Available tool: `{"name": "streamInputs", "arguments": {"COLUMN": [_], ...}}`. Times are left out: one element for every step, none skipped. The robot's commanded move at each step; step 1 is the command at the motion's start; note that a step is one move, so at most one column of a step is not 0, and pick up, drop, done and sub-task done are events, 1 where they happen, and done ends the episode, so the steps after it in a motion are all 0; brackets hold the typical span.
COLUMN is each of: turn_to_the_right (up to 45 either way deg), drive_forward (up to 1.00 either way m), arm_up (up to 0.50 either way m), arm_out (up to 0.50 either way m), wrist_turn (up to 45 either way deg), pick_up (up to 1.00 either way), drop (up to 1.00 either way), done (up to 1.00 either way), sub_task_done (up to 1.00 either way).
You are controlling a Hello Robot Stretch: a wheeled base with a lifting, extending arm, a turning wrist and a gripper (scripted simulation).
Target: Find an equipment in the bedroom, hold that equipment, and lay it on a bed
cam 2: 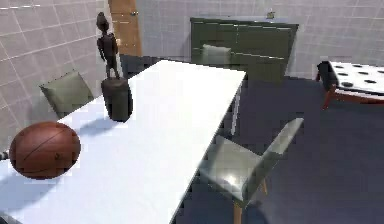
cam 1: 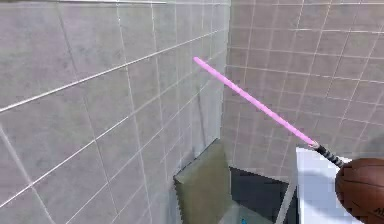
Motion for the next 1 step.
{"name": "streamInputs", "arguments": {"turn_to_the_right": [-45.0], "drive_forward": [0.0], "arm_up": [0.0], "arm_out": [0.0], "wrist_turn": [0.0], "pick_up": [0.0], "drop": [0.0], "done": [0.0], "sub_task_done": [0.0]}}
